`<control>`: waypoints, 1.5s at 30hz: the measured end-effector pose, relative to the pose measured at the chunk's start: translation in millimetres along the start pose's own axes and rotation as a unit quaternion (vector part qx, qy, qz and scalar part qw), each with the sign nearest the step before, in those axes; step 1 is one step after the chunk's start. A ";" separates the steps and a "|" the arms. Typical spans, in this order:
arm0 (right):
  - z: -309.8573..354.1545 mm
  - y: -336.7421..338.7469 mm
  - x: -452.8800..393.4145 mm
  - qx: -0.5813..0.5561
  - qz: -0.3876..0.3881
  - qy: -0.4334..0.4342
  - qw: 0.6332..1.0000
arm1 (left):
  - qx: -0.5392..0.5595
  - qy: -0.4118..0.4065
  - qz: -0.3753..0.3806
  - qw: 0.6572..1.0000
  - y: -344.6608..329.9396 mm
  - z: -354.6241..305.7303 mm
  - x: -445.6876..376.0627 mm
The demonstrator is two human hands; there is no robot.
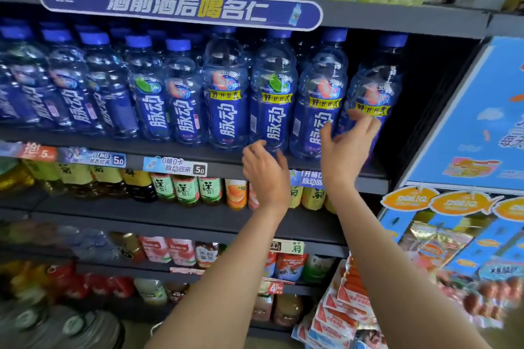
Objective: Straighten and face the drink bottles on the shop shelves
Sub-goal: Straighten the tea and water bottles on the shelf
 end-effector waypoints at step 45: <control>64.5 -113.9 9.7 0.260 0.107 -0.093 0.955 | 0.064 -0.213 0.114 0.968 91.3 48.1 -85.3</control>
Point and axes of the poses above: each hand's wrist, its own x-axis away from the middle knuckle, its own y-axis out of the back of the hand, z = x × y, the point moved 2 cm from there along -x, towards the middle knuckle, and after that the axes turned 15 degrees about -x, right-handed, at the moved point
